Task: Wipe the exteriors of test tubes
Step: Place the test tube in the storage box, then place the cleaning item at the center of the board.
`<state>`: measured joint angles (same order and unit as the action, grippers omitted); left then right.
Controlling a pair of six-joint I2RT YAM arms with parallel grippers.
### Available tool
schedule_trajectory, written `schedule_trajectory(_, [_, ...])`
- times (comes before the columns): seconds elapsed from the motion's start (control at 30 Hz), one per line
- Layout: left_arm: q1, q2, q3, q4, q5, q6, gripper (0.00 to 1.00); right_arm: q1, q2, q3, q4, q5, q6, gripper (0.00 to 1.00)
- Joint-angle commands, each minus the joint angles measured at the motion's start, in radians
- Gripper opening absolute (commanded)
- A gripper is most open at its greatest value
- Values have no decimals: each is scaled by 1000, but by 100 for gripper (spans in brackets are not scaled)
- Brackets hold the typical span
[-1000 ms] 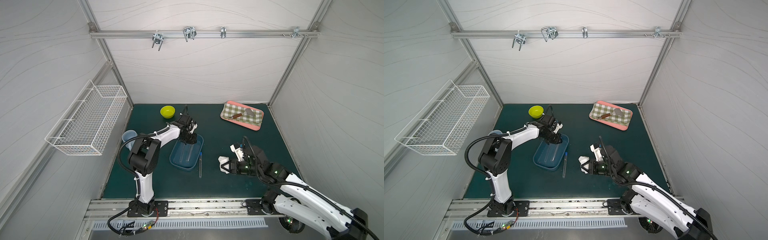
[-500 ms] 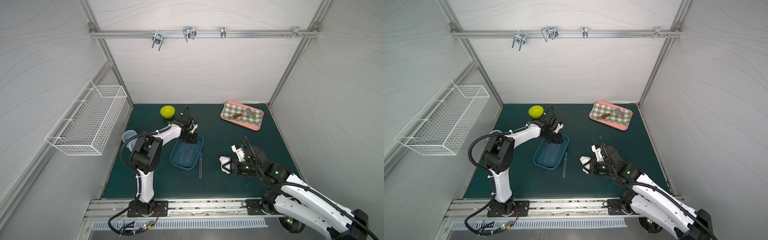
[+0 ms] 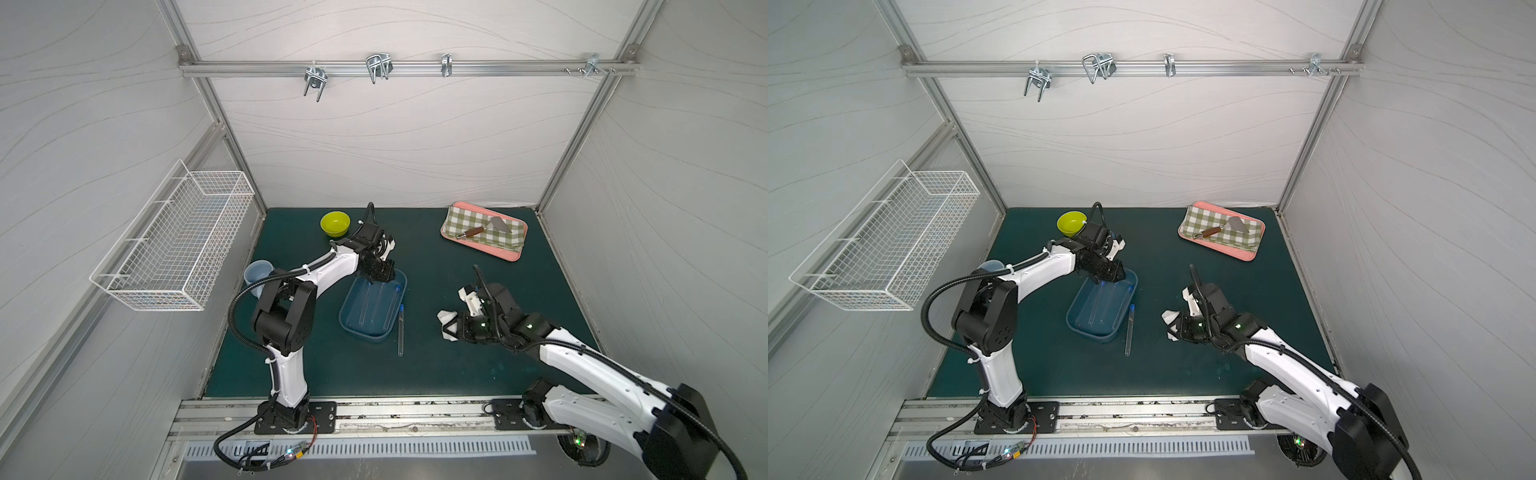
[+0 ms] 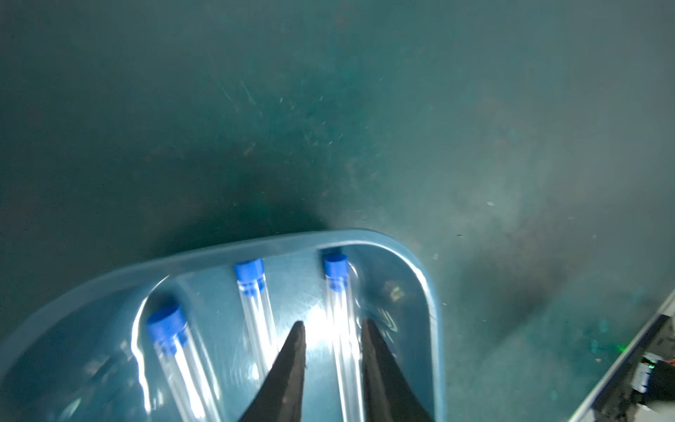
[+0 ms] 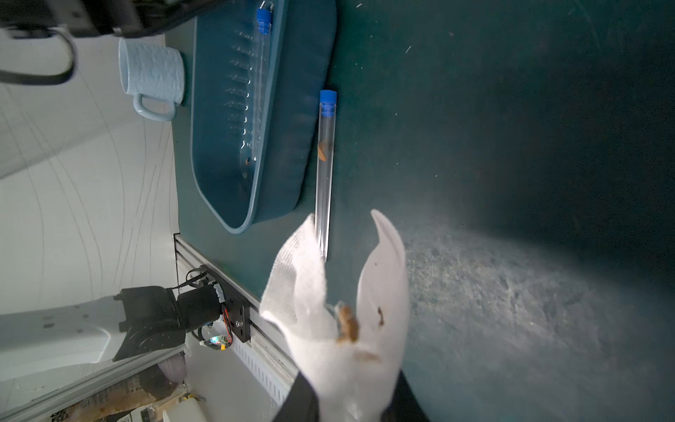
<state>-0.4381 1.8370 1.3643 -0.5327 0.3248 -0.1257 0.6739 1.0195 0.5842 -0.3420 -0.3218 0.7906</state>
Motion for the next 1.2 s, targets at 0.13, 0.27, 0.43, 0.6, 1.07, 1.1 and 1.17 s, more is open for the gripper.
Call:
schedule_trajectory(0.13, [6,-244,-137,40,17,-64,29,-72,197,-4,189,-127,-63,21])
schedule_trajectory(0.27, [6,-346,-228,54,32,-103,29,-82,327,-2,250,-161,-81,22])
schedule_trajectory(0.43, [6,-459,-348,87,33,-160,29,-95,462,3,284,-176,-104,22])
schedule_trajectory(0.6, [6,-543,-436,96,21,-190,30,-109,512,17,258,-171,-126,27])
schedule_trajectory(1.07, [8,-595,-511,117,16,-210,30,-168,439,97,-5,-65,-222,48])
schedule_trajectory(1.1, [7,-595,-510,117,18,-210,30,-171,431,104,-19,-62,-227,50])
schedule_trajectory(1.17, [7,-599,-508,118,17,-211,30,-175,420,123,-54,-61,-238,54])
